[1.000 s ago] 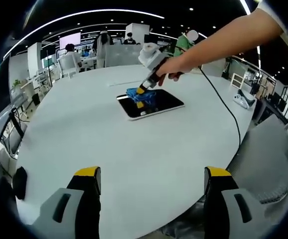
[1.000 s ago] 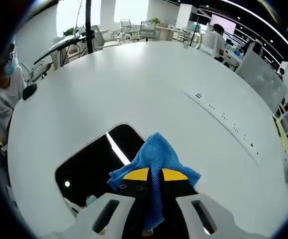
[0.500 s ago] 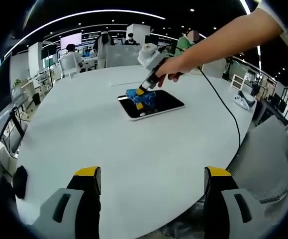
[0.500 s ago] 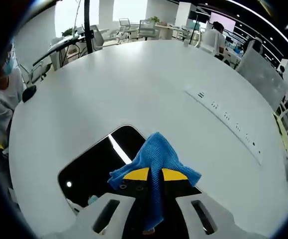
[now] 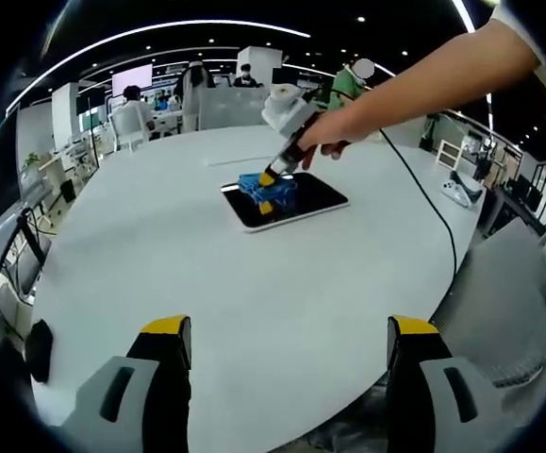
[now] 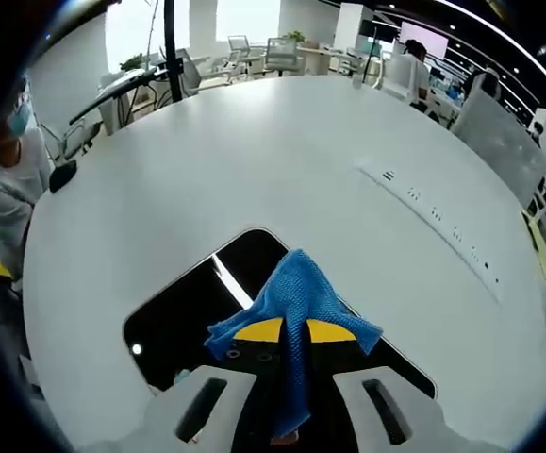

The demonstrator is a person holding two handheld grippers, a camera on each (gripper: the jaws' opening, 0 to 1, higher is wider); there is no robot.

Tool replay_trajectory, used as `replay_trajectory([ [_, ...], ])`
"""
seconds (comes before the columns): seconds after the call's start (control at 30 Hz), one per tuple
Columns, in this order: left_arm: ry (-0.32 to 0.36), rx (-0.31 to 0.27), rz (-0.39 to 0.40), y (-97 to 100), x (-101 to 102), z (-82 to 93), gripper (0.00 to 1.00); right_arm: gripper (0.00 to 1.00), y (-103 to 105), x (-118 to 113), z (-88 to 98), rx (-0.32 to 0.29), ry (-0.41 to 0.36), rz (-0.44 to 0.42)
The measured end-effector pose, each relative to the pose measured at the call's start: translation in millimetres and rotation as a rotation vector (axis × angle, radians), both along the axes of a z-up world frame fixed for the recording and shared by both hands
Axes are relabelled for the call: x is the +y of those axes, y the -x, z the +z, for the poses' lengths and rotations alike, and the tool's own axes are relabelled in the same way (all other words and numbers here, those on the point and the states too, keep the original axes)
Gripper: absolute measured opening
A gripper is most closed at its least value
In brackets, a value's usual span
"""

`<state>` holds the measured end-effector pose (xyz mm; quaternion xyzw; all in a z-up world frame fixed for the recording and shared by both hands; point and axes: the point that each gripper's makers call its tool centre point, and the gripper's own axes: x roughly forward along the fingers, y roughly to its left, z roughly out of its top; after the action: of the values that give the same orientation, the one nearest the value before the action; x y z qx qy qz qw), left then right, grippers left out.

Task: Wipe the mirror surface with the cleaning cloth until all visible marks leave the cleaned area.

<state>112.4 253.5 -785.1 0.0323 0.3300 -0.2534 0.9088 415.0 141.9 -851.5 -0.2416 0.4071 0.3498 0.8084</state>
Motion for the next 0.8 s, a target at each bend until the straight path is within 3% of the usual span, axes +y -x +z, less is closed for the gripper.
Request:
replay_trajectory([
  [0.8,-0.010,-0.003,-0.015,-2.3,-4.5,0.4,0.86,0.03,26.0,0.6,0.5,0.015,-0.024,-0.001],
])
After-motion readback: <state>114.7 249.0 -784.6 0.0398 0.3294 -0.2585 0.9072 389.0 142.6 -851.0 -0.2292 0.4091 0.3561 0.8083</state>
